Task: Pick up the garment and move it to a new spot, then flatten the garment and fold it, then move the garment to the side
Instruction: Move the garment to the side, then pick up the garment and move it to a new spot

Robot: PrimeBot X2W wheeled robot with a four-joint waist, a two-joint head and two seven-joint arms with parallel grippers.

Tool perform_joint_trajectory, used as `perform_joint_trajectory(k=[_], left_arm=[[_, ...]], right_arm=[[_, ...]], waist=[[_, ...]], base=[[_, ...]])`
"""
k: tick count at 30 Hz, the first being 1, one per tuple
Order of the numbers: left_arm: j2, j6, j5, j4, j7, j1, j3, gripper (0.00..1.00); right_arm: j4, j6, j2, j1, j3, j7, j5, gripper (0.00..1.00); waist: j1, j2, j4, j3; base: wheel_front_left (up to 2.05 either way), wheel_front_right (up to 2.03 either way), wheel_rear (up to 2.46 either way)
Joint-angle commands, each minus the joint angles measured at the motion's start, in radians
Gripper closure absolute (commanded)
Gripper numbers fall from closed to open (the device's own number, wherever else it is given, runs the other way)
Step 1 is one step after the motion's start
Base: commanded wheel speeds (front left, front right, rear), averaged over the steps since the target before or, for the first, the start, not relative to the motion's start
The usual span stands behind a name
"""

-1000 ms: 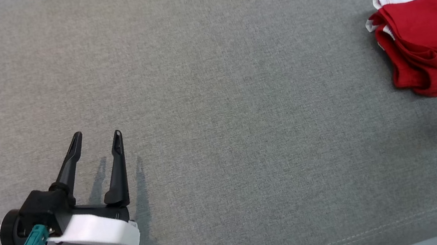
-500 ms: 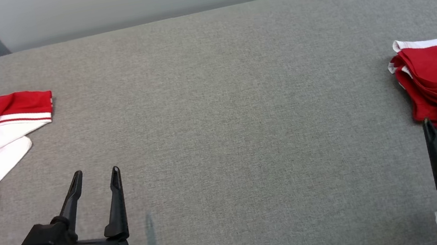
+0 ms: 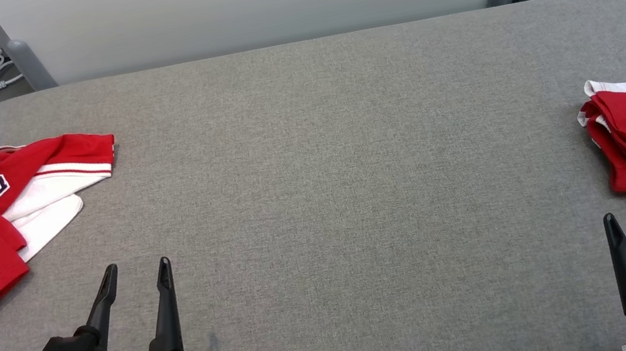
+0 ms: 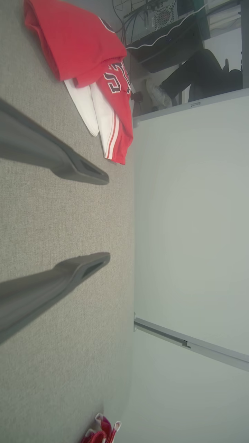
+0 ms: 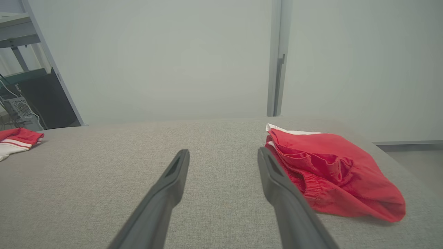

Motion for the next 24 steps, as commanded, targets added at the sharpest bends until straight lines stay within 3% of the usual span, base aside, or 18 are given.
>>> perform_joint_trajectory(k=[1, 12, 24], left_arm=[[0.027, 0.009, 0.000, -0.019, -0.009, -0.030, 0.042, 0.00], [0.036, 0.003, -0.007, -0.010, -0.010, -0.039, 0.048, 0.00], [0.008, 0.033, -0.013, -0.005, -0.025, -0.013, 0.099, 0.00]], right_arm=[[-0.031, 0.000, -0.009, -0.008, 0.021, 0.002, -0.008, 0.00], [-0.035, 0.000, 0.000, -0.007, 0.030, 0.002, -0.014, 0.00], [-0.044, 0.000, -0.021, -0.032, 0.086, 0.024, -0.015, 0.00]], waist=[[0.0000, -0.0001, 0.001, -0.001], [0.0000, -0.0001, 0.033, 0.004], [0.0000, -0.0001, 0.227, 0.011]], base=[[0.00, 0.00, 0.00], [0.00, 0.00, 0.00], [0.00, 0.00, 0.00]])
